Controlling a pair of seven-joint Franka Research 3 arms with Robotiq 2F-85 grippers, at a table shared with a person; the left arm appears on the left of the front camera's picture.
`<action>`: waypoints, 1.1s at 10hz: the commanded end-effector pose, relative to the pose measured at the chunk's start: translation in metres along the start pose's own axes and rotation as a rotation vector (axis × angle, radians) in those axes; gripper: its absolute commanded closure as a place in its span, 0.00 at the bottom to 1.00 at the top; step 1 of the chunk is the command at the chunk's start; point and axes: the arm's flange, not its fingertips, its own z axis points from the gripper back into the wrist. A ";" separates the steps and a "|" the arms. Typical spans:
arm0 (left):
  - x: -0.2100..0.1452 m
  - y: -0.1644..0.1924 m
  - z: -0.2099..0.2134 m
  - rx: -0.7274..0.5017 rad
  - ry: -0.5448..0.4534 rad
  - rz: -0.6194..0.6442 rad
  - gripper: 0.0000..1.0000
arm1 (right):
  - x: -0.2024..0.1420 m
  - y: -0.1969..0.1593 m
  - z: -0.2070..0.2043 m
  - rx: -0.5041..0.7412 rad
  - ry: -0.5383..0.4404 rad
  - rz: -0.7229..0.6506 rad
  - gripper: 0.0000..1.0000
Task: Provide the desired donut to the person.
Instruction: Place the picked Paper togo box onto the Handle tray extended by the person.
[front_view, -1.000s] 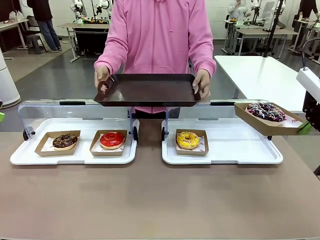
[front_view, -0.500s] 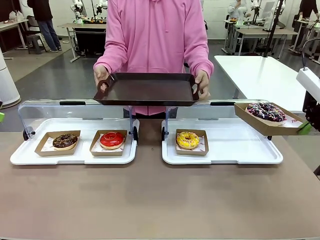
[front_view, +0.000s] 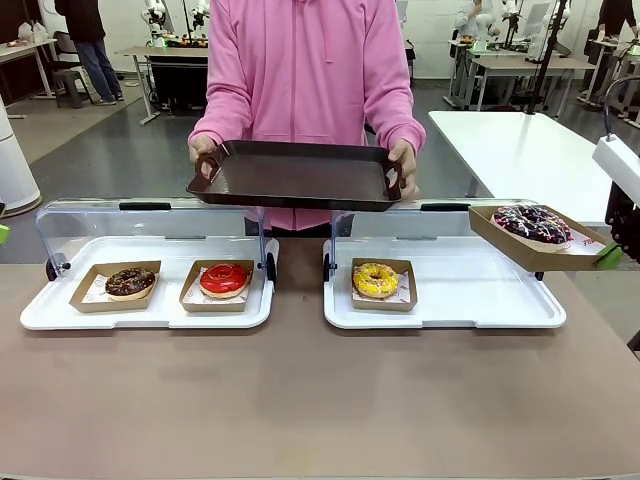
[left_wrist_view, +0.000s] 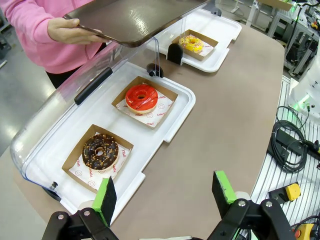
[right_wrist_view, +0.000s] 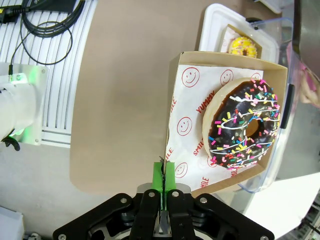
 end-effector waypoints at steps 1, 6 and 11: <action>-0.001 0.001 0.001 -0.009 -0.015 -0.016 0.00 | 0.000 0.000 0.000 0.000 0.000 0.000 0.98; -0.001 0.001 0.001 -0.009 -0.015 -0.016 0.00 | 0.158 -0.133 0.052 -0.049 0.211 -0.134 0.98; -0.001 0.001 0.001 -0.009 -0.015 -0.016 0.00 | 0.237 -0.232 -0.041 -0.168 0.139 -0.177 0.98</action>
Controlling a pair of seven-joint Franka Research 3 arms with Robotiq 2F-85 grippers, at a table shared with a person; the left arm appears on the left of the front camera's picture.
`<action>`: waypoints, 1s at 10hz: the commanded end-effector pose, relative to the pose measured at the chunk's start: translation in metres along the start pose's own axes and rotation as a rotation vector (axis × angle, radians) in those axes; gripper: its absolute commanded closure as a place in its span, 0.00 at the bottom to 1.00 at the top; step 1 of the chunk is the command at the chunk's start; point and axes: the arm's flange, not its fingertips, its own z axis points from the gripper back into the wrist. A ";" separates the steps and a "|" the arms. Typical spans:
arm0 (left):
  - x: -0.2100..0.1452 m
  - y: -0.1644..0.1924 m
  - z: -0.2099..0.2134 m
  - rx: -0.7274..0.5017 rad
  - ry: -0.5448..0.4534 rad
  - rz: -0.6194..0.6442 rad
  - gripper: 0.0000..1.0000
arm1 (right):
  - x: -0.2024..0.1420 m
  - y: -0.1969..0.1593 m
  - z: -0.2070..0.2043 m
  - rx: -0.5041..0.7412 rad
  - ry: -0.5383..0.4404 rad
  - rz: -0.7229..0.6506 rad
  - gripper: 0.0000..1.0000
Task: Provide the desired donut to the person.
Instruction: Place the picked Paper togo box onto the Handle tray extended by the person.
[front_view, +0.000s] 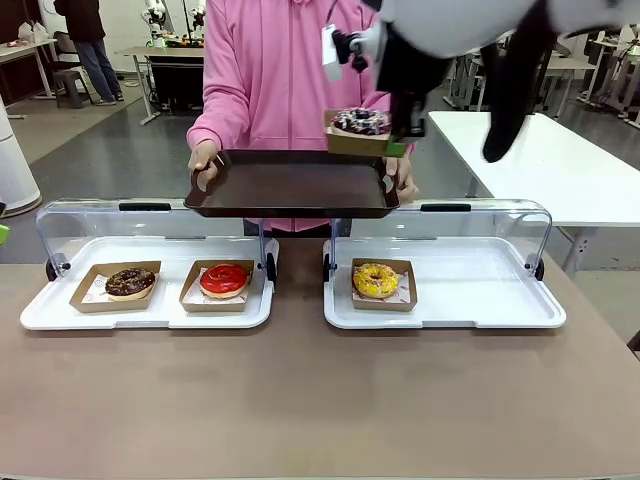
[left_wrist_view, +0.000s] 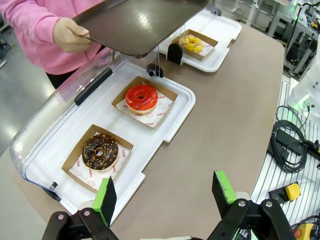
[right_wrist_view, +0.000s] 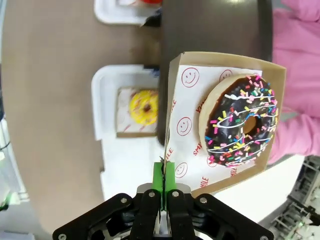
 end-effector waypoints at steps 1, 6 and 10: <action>-0.002 0.002 0.001 -0.009 -0.017 -0.014 0.00 | 0.029 0.002 -0.020 -0.066 0.003 0.013 0.98; -0.002 0.002 0.001 -0.009 -0.017 -0.014 0.00 | 0.032 -0.022 -0.099 -0.059 0.117 -0.013 0.98; -0.002 0.002 0.001 -0.009 -0.017 -0.014 0.00 | 0.024 -0.037 -0.124 0.042 0.085 0.007 0.98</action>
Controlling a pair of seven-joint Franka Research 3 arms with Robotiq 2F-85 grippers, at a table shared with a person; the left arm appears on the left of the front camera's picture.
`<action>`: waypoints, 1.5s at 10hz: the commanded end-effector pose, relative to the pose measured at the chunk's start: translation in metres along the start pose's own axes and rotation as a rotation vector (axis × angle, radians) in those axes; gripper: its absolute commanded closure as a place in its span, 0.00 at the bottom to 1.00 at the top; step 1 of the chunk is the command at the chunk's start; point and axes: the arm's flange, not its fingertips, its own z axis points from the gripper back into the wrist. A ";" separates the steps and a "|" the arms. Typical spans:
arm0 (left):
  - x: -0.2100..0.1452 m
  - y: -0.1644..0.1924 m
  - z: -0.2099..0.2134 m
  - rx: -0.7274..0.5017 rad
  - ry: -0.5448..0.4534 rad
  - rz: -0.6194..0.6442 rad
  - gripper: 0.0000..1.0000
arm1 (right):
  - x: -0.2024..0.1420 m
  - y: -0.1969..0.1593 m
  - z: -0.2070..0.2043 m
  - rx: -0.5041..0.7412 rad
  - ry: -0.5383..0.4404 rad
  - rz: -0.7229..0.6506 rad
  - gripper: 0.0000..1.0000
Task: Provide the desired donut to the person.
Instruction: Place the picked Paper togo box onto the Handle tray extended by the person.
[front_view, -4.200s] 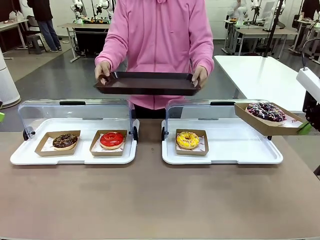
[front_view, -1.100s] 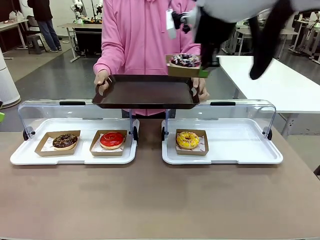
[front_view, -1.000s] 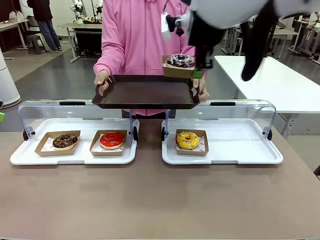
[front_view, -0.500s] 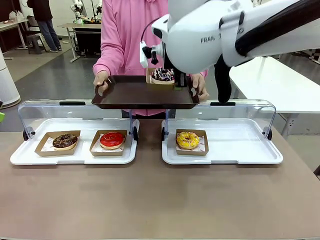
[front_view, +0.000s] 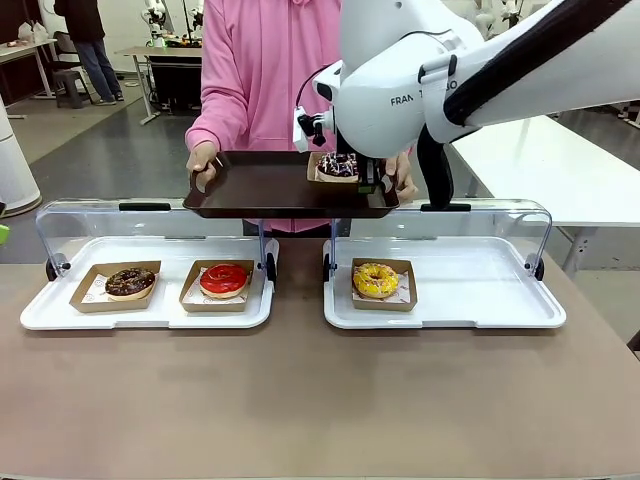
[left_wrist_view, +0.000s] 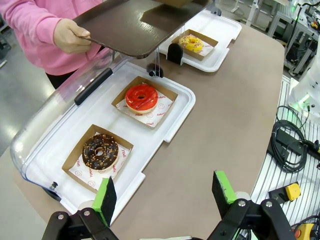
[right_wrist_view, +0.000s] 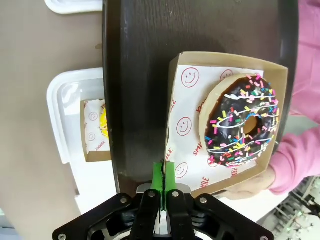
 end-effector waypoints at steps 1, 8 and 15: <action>-0.002 0.002 0.001 -0.009 -0.017 -0.015 0.00 | -0.003 -0.010 -0.002 0.068 -0.029 -0.003 0.98; -0.002 0.002 0.001 -0.009 -0.017 -0.015 0.00 | -0.015 -0.006 0.007 0.084 -0.098 0.029 0.35; -0.002 0.002 0.001 -0.009 -0.017 -0.015 0.00 | -0.027 0.006 0.037 0.132 -0.163 0.094 0.00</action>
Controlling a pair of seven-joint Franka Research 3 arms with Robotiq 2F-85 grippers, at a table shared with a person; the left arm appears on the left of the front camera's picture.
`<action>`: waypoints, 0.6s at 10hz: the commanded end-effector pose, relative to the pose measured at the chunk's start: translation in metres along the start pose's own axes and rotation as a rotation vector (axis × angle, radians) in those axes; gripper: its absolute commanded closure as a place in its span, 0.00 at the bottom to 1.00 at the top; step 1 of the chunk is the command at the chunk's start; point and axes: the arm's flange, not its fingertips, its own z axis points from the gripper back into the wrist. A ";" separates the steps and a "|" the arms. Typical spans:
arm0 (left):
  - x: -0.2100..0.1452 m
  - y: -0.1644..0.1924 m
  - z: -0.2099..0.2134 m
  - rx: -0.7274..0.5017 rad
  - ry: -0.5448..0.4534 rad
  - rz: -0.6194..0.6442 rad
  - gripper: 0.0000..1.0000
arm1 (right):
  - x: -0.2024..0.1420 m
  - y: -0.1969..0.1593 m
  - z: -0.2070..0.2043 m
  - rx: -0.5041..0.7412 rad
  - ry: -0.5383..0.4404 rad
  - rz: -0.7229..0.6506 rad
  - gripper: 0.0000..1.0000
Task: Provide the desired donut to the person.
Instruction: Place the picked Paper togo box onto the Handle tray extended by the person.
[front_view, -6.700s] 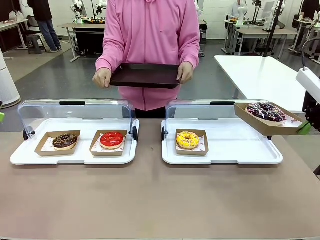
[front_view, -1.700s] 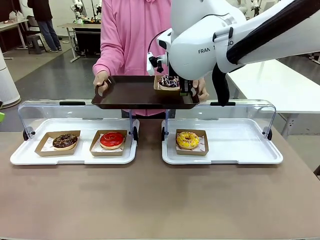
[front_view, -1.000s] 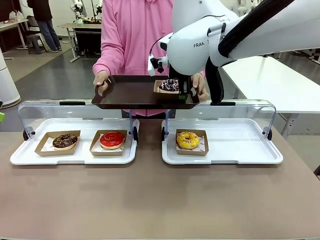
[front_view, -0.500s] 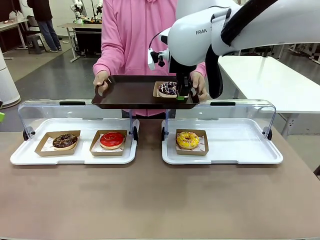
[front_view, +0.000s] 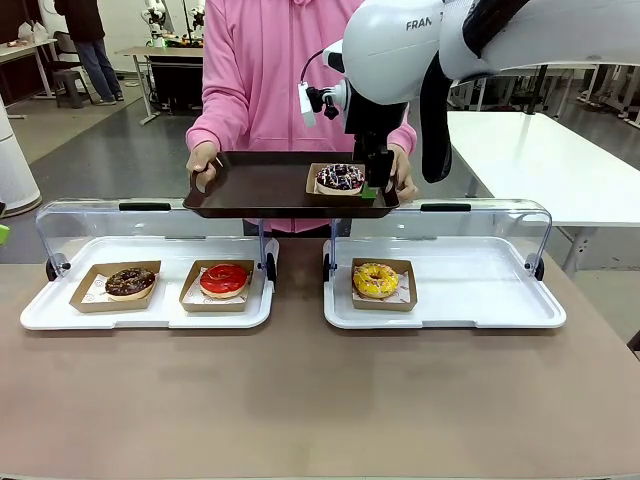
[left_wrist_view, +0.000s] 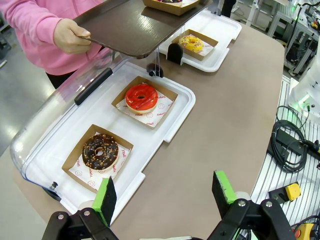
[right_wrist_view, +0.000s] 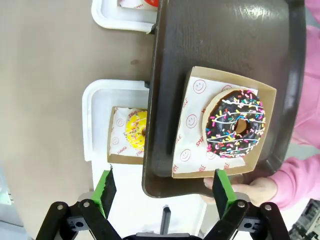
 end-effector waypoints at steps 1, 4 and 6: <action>-0.002 0.002 0.001 -0.009 -0.017 -0.015 0.00 | -0.010 0.006 -0.002 0.024 -0.033 0.013 0.00; -0.002 0.002 0.001 -0.009 -0.017 -0.015 0.00 | -0.001 0.000 0.001 0.002 -0.003 -0.001 0.00; -0.002 0.002 0.001 -0.009 -0.017 -0.015 0.00 | -0.001 0.000 0.001 0.002 -0.003 -0.001 0.00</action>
